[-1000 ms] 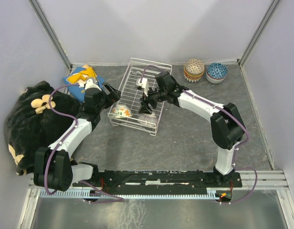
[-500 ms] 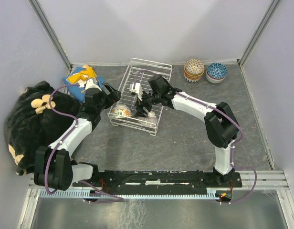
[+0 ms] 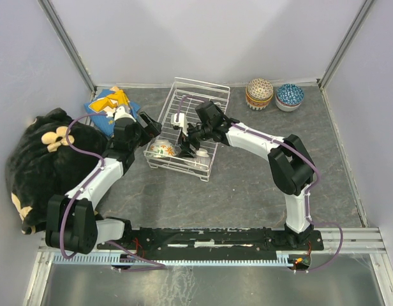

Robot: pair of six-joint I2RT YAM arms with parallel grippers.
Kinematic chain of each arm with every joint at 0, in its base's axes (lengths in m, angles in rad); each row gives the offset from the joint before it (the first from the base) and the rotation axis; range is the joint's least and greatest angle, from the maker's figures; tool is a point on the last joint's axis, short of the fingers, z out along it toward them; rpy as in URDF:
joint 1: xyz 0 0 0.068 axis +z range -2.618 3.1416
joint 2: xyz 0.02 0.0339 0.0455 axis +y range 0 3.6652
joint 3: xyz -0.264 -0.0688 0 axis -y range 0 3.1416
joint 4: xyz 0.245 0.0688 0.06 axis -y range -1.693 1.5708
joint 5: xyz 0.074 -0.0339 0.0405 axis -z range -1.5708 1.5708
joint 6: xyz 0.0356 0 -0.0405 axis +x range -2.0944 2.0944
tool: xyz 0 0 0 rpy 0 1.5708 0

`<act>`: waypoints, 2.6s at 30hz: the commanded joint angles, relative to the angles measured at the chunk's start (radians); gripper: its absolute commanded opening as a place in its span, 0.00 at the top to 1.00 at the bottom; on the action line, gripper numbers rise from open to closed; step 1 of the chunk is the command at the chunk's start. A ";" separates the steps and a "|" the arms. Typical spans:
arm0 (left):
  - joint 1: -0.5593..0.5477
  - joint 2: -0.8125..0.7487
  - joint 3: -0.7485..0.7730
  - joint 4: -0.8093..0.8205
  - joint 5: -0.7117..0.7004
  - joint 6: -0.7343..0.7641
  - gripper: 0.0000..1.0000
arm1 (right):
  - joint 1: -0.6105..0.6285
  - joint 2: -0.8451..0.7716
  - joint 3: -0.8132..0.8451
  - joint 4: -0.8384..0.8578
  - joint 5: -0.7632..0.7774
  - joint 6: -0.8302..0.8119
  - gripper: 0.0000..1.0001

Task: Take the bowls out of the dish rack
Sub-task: Pick up the bowl from the dish rack.

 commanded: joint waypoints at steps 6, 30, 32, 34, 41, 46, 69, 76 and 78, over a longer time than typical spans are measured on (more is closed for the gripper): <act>0.004 0.050 0.034 0.036 0.027 0.033 0.01 | 0.016 0.017 0.056 0.042 -0.063 -0.039 0.21; 0.003 0.089 0.031 0.046 0.063 0.038 0.01 | 0.053 0.043 0.037 0.193 0.038 0.023 0.21; 0.003 0.095 0.030 0.048 0.069 0.039 0.01 | 0.053 0.040 0.028 0.215 0.048 0.031 0.21; 0.003 0.100 0.028 0.049 0.070 0.039 0.01 | 0.053 0.037 0.019 0.238 0.056 0.041 0.22; 0.003 0.116 0.030 0.054 0.080 0.041 0.01 | 0.053 0.038 0.015 0.260 0.080 0.049 0.23; 0.002 0.124 0.031 0.057 0.089 0.042 0.01 | 0.053 0.030 -0.002 0.294 0.100 0.060 0.24; 0.004 0.154 0.025 0.077 0.101 0.042 0.01 | 0.037 0.031 -0.010 0.339 0.132 0.116 0.29; 0.004 0.177 0.038 0.089 0.107 0.038 0.01 | 0.034 0.011 -0.038 0.372 0.158 0.126 0.29; 0.004 0.181 0.041 0.094 0.107 0.036 0.01 | 0.035 0.007 -0.043 0.377 0.167 0.126 0.29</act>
